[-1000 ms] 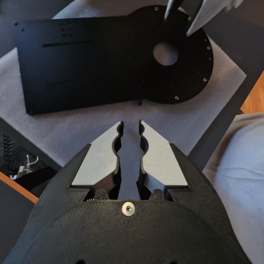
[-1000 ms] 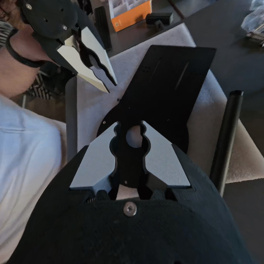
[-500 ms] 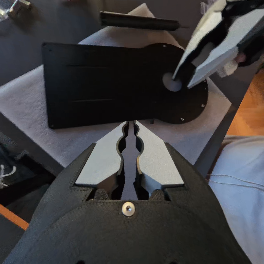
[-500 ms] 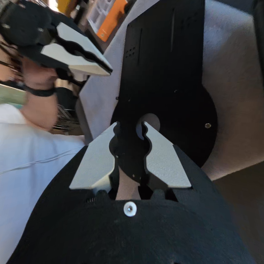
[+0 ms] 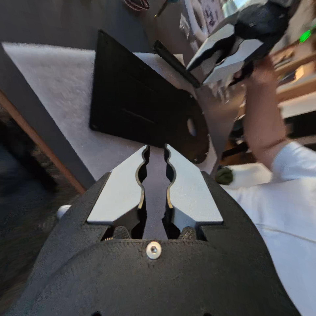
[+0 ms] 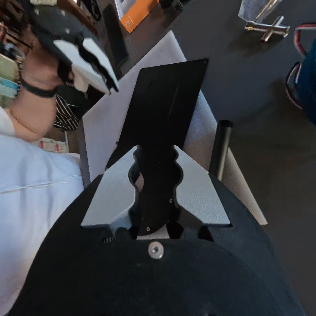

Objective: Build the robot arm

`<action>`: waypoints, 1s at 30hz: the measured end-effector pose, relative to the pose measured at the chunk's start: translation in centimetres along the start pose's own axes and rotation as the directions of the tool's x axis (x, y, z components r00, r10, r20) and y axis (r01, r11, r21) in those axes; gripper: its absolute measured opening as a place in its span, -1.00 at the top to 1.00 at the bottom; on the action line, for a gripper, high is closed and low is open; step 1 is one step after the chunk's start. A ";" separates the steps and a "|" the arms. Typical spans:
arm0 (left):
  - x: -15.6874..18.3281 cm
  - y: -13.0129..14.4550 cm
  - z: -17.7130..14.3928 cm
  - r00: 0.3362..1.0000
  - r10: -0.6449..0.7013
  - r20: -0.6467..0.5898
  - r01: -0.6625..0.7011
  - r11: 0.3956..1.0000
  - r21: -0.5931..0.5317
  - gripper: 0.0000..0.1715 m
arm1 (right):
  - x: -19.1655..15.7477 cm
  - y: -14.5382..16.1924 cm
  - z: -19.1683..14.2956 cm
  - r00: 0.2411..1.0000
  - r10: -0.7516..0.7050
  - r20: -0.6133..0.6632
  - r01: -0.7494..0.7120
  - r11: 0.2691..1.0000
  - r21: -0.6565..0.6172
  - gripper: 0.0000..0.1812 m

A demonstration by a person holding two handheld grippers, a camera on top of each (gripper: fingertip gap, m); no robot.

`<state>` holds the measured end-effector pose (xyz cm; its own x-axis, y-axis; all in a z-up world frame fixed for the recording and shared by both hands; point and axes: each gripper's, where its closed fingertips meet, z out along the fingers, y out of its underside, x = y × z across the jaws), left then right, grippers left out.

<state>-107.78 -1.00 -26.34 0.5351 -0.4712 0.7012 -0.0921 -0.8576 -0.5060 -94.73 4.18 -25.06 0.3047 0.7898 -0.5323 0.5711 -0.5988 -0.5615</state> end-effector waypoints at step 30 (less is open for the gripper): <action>0.8 0.7 2.8 0.861 -0.494 -0.122 0.508 0.846 0.163 0.53 | 2.3 0.2 3.6 0.995 0.065 0.076 -0.058 0.994 -0.092 0.63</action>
<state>-105.09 -1.37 -27.55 0.4035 -0.0077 0.9150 0.3310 -0.9310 -0.1538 -96.66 5.36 -28.72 0.2824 0.7366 -0.6145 0.6202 -0.6289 -0.4688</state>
